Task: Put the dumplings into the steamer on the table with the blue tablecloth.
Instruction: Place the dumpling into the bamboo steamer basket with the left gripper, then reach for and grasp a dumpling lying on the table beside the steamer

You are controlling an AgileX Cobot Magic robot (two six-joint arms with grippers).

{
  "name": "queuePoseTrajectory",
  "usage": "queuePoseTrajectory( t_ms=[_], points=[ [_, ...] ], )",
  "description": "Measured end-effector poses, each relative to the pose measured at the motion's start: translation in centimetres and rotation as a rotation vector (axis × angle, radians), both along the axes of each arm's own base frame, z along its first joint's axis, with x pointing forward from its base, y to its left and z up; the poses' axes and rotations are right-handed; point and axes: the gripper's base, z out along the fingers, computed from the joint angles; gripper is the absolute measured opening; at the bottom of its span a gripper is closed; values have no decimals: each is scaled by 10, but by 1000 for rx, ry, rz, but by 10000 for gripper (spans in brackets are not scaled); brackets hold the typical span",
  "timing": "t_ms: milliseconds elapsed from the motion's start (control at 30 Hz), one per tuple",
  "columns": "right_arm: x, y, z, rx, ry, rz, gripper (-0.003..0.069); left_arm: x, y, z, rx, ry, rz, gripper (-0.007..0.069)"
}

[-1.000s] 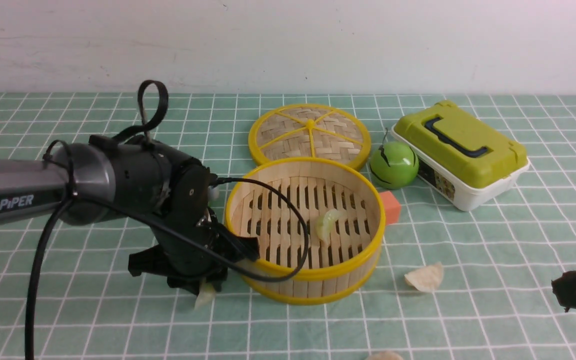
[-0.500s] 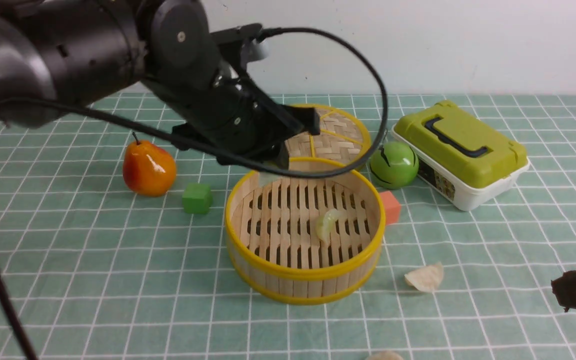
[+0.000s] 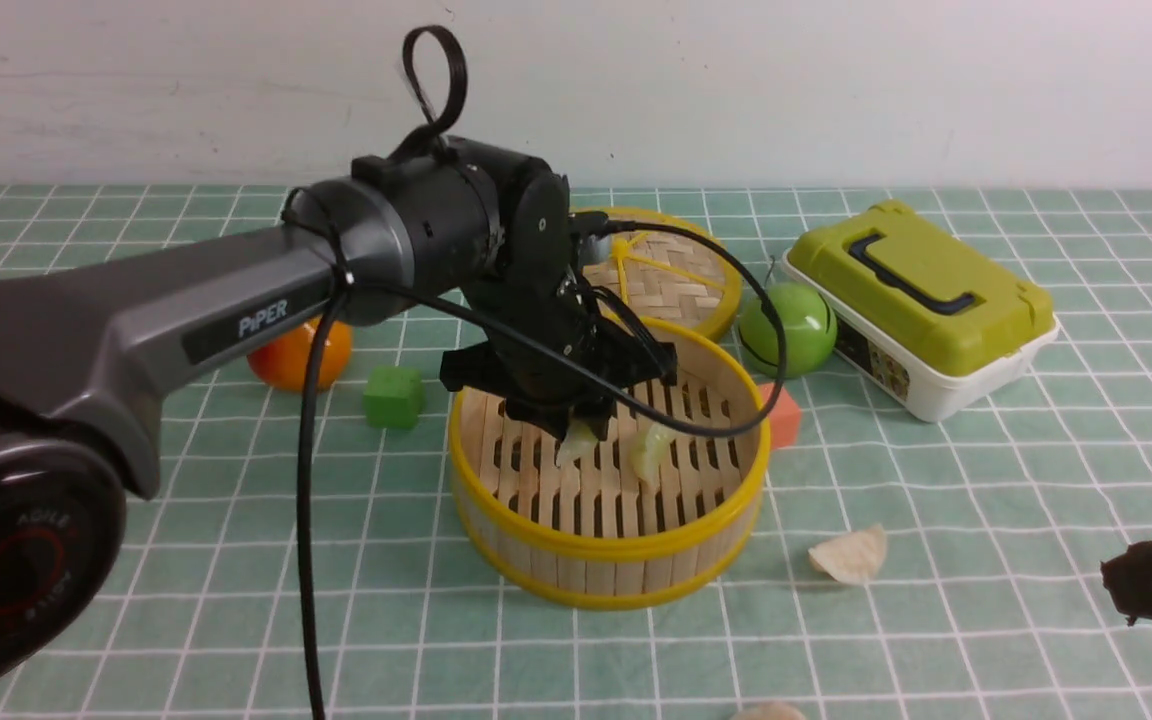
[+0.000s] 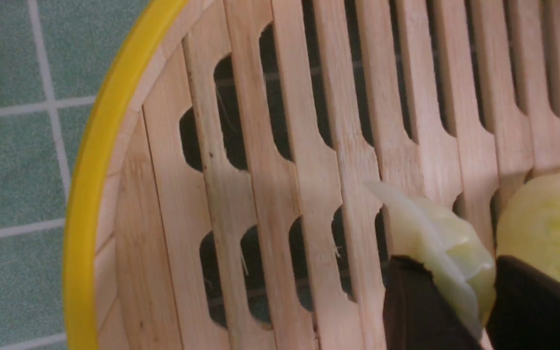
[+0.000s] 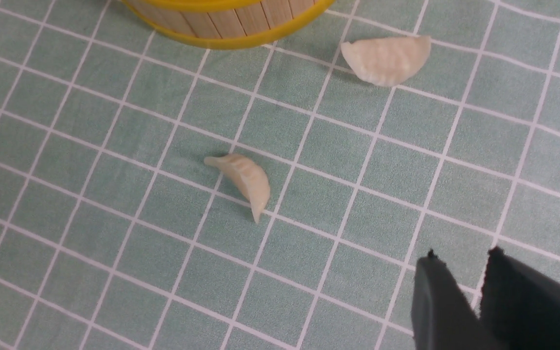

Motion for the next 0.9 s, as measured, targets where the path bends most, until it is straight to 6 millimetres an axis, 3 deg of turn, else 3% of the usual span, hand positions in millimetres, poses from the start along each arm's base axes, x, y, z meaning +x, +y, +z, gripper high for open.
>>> queuePoseTrajectory(
  t_ms=[100, 267, 300, 367, 467, 500, 567, 600, 633, 667, 733, 833, 900],
  points=[
    [0, 0, 0, 0, 0, 0, 149, 1, 0, -2, 6, -3, -3, 226],
    [0, 0, 0, 0, -1, 0, 149, 1, 2, 1, 29, -2, -9, 419],
    [0, 0, 0, 0, -1, 0, 149, 0, 2, 2, 29, -3, -9, 424],
    [0, 0, 0, 0, -4, -1, 153, -3, 5, 21, 38, -15, -15, 463],
    [1, 0, 1, 6, -11, -5, 156, -10, 10, 47, 39, -46, -34, 464],
    [2, 1, 1, 13, -15, -7, 157, -19, 16, 75, 36, -89, -51, 444],
    [2, 1, 1, 13, -17, -5, 157, -28, 22, 98, 35, -127, -63, 419],
    [2, 1, 2, 10, -25, 3, 158, -45, 35, 134, 36, -192, -71, 375],
    [3, 1, 2, 9, -26, 4, 158, -45, 35, 134, 39, -192, -71, 375],
    [4, 1, 6, 4, -38, 14, 156, -61, 47, 160, 41, -240, -70, 318],
    [8, 2, 15, 4, -54, 23, 142, -87, 65, 189, 35, -305, -63, 246],
    [21, 6, 31, 14, -46, 42, 87, -129, 93, 206, 49, -338, -55, 126],
    [31, 9, 38, 15, -17, 63, 36, -153, 108, 202, 53, -325, -44, 55]
  ],
)
